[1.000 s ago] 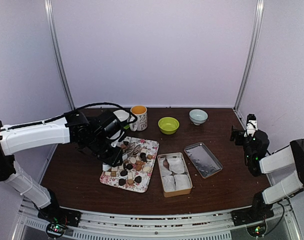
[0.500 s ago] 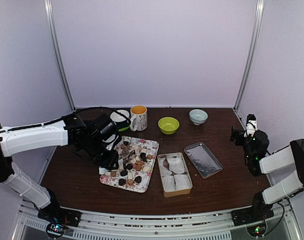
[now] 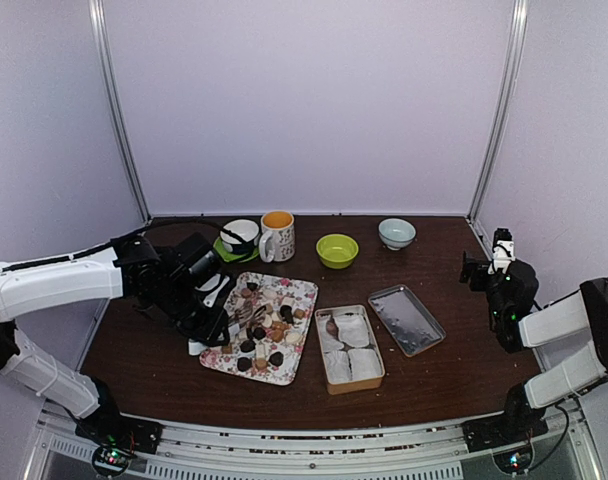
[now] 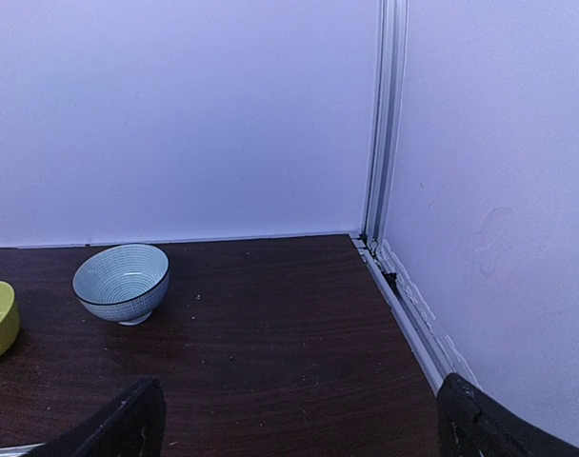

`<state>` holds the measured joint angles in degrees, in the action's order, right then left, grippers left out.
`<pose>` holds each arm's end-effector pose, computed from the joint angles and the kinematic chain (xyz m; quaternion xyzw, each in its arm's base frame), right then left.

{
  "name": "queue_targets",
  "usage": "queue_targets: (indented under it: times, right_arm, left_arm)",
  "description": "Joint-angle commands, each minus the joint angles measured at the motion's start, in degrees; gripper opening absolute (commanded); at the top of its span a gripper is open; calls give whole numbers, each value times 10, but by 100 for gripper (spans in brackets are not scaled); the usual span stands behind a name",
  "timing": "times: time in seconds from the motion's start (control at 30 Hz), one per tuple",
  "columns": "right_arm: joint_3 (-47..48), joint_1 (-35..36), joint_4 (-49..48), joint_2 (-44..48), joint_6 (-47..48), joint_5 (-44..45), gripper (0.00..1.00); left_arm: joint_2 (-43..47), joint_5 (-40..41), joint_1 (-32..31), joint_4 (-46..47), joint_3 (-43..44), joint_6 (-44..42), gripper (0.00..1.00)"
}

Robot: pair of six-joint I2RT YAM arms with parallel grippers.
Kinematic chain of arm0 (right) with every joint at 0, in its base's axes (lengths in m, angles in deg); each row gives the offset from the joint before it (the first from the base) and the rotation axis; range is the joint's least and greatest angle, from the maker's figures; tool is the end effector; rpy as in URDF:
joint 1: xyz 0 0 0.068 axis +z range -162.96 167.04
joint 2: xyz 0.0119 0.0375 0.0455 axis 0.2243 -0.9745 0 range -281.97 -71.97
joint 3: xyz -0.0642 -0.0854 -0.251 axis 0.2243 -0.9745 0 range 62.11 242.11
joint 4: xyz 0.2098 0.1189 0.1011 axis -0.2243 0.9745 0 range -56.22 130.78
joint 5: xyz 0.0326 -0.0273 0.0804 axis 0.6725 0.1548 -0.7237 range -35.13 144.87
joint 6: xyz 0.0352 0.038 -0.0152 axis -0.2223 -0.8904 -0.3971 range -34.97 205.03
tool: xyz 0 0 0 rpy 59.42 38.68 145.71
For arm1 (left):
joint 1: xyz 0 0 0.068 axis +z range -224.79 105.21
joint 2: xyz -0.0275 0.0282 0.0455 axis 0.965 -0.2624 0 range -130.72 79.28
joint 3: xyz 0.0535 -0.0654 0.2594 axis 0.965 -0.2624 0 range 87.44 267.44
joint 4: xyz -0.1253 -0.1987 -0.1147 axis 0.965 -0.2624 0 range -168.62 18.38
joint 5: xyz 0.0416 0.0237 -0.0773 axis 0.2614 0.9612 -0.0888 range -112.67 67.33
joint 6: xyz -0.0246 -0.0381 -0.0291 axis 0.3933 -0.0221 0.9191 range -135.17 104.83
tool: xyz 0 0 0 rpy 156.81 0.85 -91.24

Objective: Pack the chocolate

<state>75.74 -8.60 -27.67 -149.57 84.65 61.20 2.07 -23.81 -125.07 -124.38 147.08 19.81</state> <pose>0.2338 0.0138 0.1726 0.0131 0.7223 -0.0113 0.6914 0.1593 -0.1929 0.2511 0.1329 0.9762 -0.1229 0.1191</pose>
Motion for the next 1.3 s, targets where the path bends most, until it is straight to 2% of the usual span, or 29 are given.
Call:
queue_targets:
  times: [0.0,1.27]
  right_arm:
    - [9,-4,-4,-2,-5,10,100]
    - [9,-4,-3,-2,-4,10,100]
  left_arm:
    - [16,-10,-2,7,-7,-14,38]
    - [-17,-32,-7,13,-6,-38,38]
